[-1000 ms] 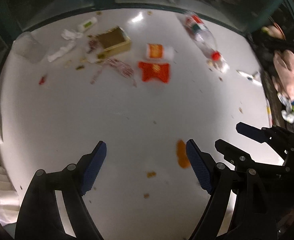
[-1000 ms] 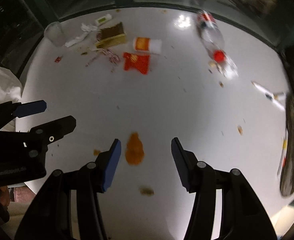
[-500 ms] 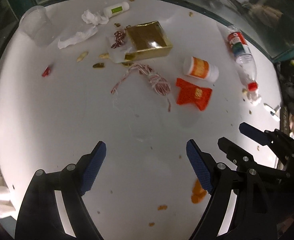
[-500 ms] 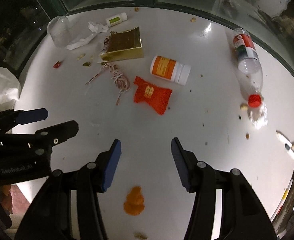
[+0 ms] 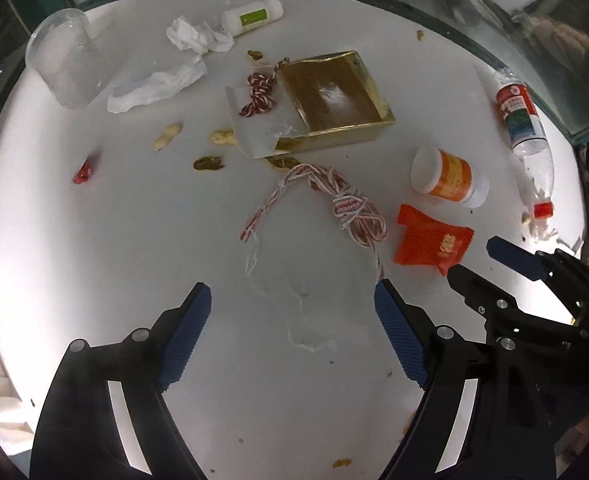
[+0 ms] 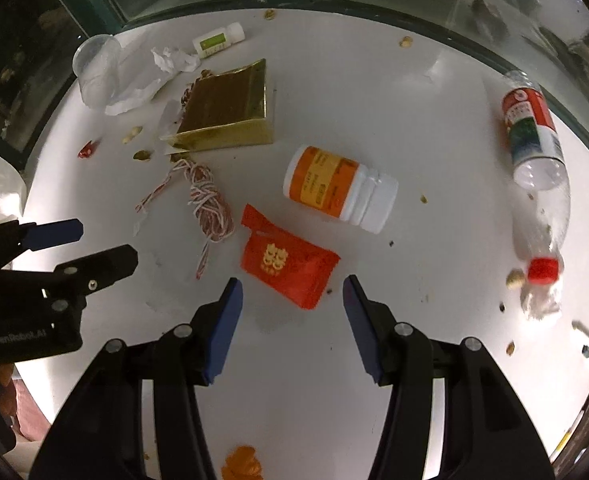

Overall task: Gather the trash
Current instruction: 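Lower the right gripper onto the red snack wrapper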

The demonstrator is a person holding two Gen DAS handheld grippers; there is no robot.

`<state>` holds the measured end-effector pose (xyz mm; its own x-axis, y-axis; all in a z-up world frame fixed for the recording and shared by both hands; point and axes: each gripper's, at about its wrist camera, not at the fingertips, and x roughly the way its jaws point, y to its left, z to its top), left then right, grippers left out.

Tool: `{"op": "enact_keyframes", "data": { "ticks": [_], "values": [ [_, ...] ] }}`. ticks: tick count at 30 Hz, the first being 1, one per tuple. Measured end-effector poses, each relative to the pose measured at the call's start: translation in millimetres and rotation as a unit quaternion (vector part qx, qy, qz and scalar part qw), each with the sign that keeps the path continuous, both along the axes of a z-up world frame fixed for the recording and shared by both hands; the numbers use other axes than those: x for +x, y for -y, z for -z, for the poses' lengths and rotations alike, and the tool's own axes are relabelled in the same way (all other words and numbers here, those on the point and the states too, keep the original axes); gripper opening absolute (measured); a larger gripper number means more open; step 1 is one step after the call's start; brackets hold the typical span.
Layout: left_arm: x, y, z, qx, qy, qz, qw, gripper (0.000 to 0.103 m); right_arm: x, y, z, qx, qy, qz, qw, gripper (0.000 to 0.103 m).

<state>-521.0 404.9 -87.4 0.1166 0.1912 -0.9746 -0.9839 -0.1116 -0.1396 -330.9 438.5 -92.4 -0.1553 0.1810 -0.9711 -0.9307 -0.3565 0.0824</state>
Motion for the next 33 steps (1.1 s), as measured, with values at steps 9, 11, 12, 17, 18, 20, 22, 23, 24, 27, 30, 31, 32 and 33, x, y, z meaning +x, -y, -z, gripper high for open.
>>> {"op": "enact_keyframes", "data": {
  "ticks": [9,11,12,17,18,20,22,23,24,27,30,31,32,33],
  "values": [
    [2,-9,14,-0.009,-0.002,0.007,0.9999,0.081,-5,-8,17,0.004,0.021,-0.020,1.000,0.057],
    [0,-10,17,-0.012,-0.004,0.008,0.9999,0.081,-5,-10,22,-0.001,0.023,-0.018,1.000,0.057],
    [0,-11,19,-0.013,-0.005,0.007,0.9999,0.081,-6,-11,24,-0.002,0.024,-0.018,1.000,0.057],
    [-5,-13,25,-0.020,-0.010,0.008,0.9997,0.081,-12,-12,35,-0.010,0.033,-0.022,0.999,0.057],
    [-5,-13,26,-0.021,-0.012,0.009,0.9997,0.081,-14,-12,38,-0.010,0.036,-0.024,0.999,0.057],
    [-3,-15,29,-0.020,-0.016,0.012,0.9996,0.081,-17,-11,41,-0.012,0.040,-0.028,0.999,0.057],
    [-1,-16,31,-0.020,-0.019,0.015,0.9995,0.081,-19,-11,44,-0.011,0.041,-0.028,0.999,0.057],
    [0,-17,33,-0.021,-0.020,0.017,0.9994,0.081,-18,-10,44,-0.009,0.038,-0.026,0.999,0.057],
    [0,-18,34,-0.021,-0.020,0.018,0.9994,0.081,-17,-9,45,-0.008,0.037,-0.024,0.999,0.056],
    [2,-18,35,-0.022,-0.020,0.022,0.9993,0.081,-12,-9,43,0.000,0.037,-0.014,0.999,0.043],
    [5,-17,35,-0.021,-0.019,0.025,0.9993,0.081,-6,-12,40,-0.002,0.026,-0.004,1.000,0.028],
    [7,-18,35,-0.021,-0.020,0.026,0.9993,0.081,-2,-13,39,-0.003,0.020,0.002,1.000,0.021],
    [8,-17,34,-0.019,-0.020,0.027,0.9993,0.081,1,-14,38,-0.003,0.015,0.008,1.000,0.019],
    [9,-16,32,-0.018,-0.019,0.027,0.9993,0.081,4,-13,35,-0.002,0.007,0.015,1.000,0.018]
  ]
}}
